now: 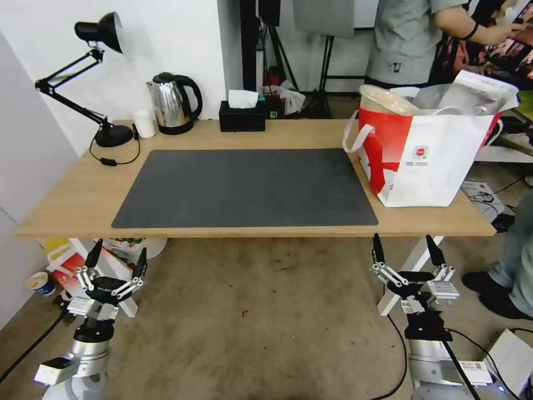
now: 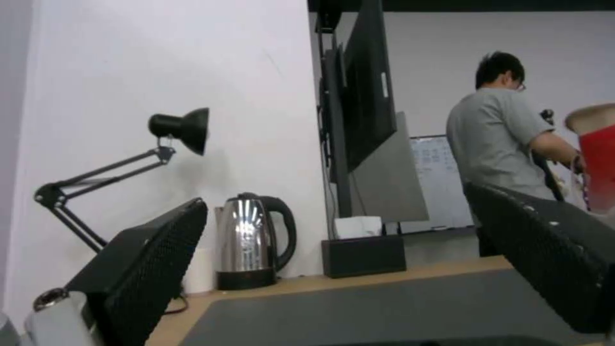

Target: Pick up the trash from the table and place it into the takeout bag.

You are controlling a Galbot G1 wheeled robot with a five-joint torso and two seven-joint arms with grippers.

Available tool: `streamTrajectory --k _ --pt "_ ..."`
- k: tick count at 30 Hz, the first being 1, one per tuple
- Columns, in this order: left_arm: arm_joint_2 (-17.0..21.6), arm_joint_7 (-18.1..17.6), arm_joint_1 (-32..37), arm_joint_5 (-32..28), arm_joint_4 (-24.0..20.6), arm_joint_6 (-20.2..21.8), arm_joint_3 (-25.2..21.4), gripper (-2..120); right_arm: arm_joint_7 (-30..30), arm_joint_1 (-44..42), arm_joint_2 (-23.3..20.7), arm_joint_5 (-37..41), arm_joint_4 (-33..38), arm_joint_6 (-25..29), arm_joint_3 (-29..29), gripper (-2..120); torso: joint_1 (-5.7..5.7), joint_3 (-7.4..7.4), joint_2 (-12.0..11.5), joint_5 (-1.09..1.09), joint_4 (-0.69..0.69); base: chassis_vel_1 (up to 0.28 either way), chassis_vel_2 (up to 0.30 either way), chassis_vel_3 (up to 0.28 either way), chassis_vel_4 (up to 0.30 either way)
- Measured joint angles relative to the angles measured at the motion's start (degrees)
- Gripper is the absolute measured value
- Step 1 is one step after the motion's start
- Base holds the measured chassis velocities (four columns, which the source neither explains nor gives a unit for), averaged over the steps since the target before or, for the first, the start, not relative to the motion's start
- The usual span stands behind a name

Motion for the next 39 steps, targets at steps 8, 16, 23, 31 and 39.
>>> streamTrajectory --k 8,16,23,31,39 --pt "-0.02 -0.04 -0.04 -1.75 -0.99 0.08 -1.07 100 0.00 0.00 0.00 0.00 0.00 0.00 0.00 100 0.00 0.00 0.00 0.00 0.00 0.000 0.000 0.000 0.000" --pt "-0.02 -0.08 -0.05 -2.32 -1.67 0.24 -1.11 100 0.00 0.00 0.00 0.00 0.00 0.00 0.00 100 0.00 0.00 0.00 0.00 0.00 0.000 0.000 0.000 0.000" --pt "-0.03 -0.11 0.06 -3.50 -2.14 0.35 -1.51 100 0.00 0.00 0.00 0.00 0.00 0.00 0.00 100 0.00 0.00 0.00 0.00 0.00 0.000 0.000 0.000 0.000" --pt "-0.04 0.00 0.14 -3.96 -2.14 0.36 -1.59 100 0.00 0.00 0.00 0.00 0.00 0.00 0.00 100 0.00 0.00 0.00 0.00 0.00 0.000 0.000 0.000 0.000" --pt "-0.05 0.31 0.14 -4.13 -1.67 0.26 -2.04 100 0.00 0.00 0.00 0.00 0.00 0.00 0.00 100 0.00 0.00 0.00 0.00 0.00 0.000 0.000 0.000 0.000"
